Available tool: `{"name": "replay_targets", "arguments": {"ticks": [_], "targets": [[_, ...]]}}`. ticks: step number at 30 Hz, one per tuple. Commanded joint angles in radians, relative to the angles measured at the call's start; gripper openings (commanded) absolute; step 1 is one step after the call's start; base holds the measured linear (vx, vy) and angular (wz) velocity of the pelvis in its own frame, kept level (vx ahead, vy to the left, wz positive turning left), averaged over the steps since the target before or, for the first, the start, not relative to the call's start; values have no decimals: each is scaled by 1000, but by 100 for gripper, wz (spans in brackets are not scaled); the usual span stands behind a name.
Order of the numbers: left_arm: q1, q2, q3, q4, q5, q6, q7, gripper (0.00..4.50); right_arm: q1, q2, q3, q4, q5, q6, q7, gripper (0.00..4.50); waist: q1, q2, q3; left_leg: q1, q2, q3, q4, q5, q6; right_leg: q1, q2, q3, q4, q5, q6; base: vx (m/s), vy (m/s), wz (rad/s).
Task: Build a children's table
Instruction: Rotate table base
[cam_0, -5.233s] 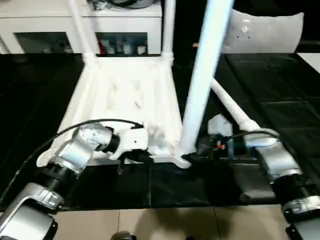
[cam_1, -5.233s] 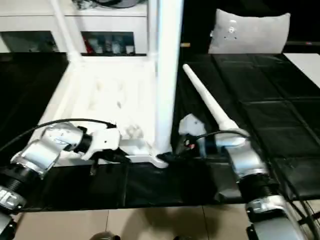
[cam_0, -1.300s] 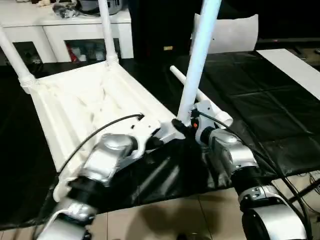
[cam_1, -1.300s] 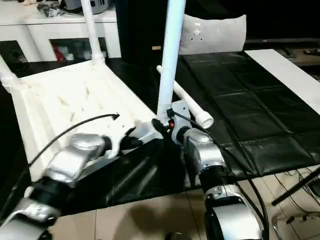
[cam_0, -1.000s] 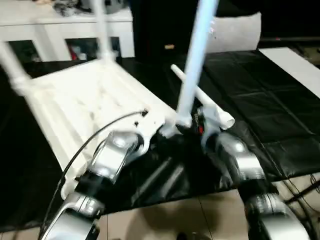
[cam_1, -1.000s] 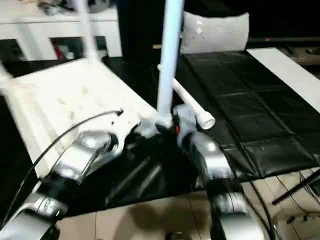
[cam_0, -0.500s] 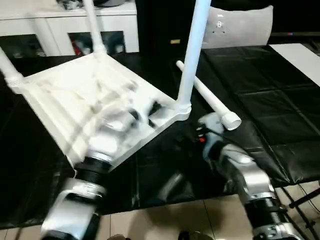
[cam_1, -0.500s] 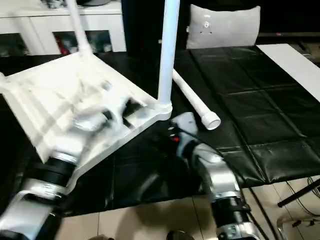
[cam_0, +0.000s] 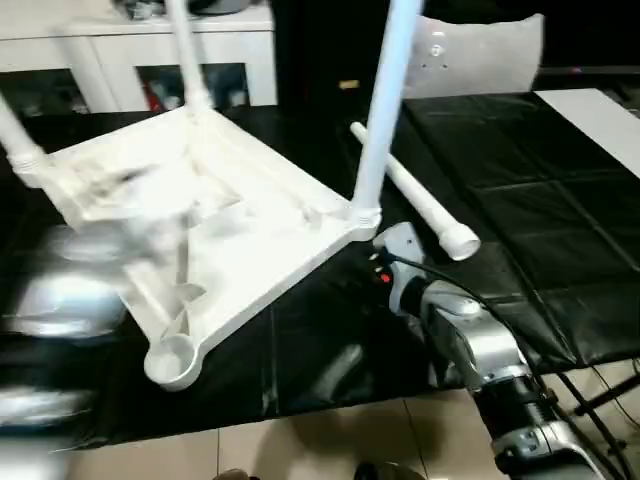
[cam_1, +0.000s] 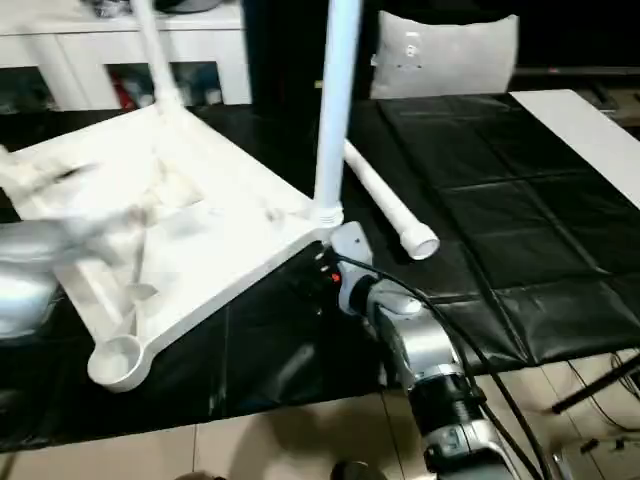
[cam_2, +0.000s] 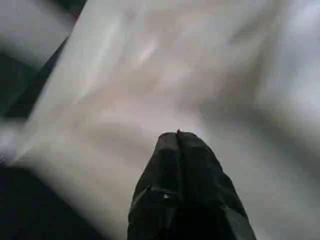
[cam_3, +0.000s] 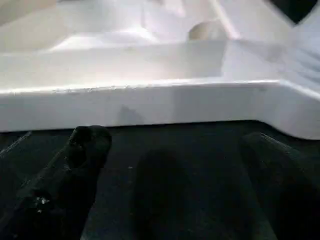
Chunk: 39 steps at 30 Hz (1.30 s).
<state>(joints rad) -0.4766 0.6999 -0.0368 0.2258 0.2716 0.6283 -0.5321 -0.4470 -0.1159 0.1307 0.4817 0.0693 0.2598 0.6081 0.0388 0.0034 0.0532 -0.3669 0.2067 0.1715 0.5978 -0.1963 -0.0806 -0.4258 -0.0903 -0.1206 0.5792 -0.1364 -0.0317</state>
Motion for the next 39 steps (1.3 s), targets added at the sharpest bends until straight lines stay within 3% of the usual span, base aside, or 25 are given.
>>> {"name": "replay_targets", "arguments": {"ticks": [1, 3, 4, 8, 11, 15, 19, 22, 25, 28, 30, 35, 39], "targets": [[21, 25, -26, -33, 19, 41, -39, 3, -39, 12, 19, 37, -12, -9, -10, 450, -1, 17, -67, 18, 24, -5, -74, -196, 22, 58, -54, 57, -54, -292, -178, 0, 0, 0], [53, 58, -51, -66, 19, 91, -84, 3, -73, 24, 20, 89, -22, -2, -26, 450, -4, 17, -64, 14, 24, -7, -78, -213, 11, 60, -53, 58, -53, -298, -183, 0, 0, 0], [64, 70, -64, -79, 25, 106, -99, 3, -90, 29, 20, 112, -29, -4, -37, 450, 0, 19, -63, 23, 25, -6, -78, -243, 1, 54, -55, 60, -58, -313, -185, 0, 0, 0], [81, 67, -75, -106, 3, 128, -128, 3, -114, 41, 19, 150, -27, -6, -48, 450, 3, 20, -62, 23, 24, -9, -81, -273, -12, 59, -56, 60, -59, -333, -173, 0, 0, 0], [112, 62, -125, -151, -40, 141, -205, 3, -166, 69, 16, 240, -31, -33, -56, 450, 1, 19, -62, 22, 23, -11, -82, -285, -19, 61, -59, 60, -58, -335, -184, 0, 0, 0], [127, 64, -142, -177, -57, 146, -245, 3, -204, 85, 13, 311, -38, -58, -67, 450, -7, 16, -63, 17, 21, -11, -80, -272, -14, 65, -58, 61, -56, -325, -188, 0, 0, 0], [170, 101, -182, -241, -108, 130, -370, 3, -260, 104, 16, 407, -50, -93, -85, 450, -13, 13, -63, 14, 22, -10, -80, -260, -9, 67, -59, 61, -53, -328, -200, 0, 0, 0], [211, 138, -210, -309, -168, 110, -472, 3, -281, 108, 16, 443, -55, -112, -87, 450, -16, 9, -61, 17, 25, -11, -81, -278, -10, 64, -62, 62, -53, -356, -198, 0, 0, 0], [220, 141, -211, -325, -187, 99, -494, 3, -286, 109, 15, 451, -55, -116, -88, 450, -16, 11, -57, 22, 23, -9, -81, -311, -15, 59, -56, 62, -59, -398, -179, 0, 0, 0], [226, 84, -181, -437, -354, 147, -596, 3, -312, 111, 13, 491, -60, -143, -87, 450, -18, 10, -59, 19, 23, -11, -82, -302, -24, 63, -59, 63, -54, -393, -182, 0, 0, 0], [212, 49, -175, -474, -400, 171, -616, 3, -323, 114, 11, 512, -62, -157, -84, 450, -17, 10, -60, 21, 24, -8, -80, -285, -29, 62, -55, 64, -49, -340, -205, 0, 0, 0], [170, -22, -210, -485, -439, 171, -626, 3, -333, 117, 16, 535, -65, -180, -70, 450, -33, 6, -61, 13, 18, -8, -76, -289, -17, 69, -57, 65, -51, -354, -202, 0, 0, 0], [122, -118, -235, -346, -352, 28, -507, 3, -346, 114, 12, 557, -74, -198, -77, 450, -43, 1, -63, 4, 16, -9, -71, -283, -5, 72, -56, 63, -57, -399, -184, 0, 0, 0]]}}
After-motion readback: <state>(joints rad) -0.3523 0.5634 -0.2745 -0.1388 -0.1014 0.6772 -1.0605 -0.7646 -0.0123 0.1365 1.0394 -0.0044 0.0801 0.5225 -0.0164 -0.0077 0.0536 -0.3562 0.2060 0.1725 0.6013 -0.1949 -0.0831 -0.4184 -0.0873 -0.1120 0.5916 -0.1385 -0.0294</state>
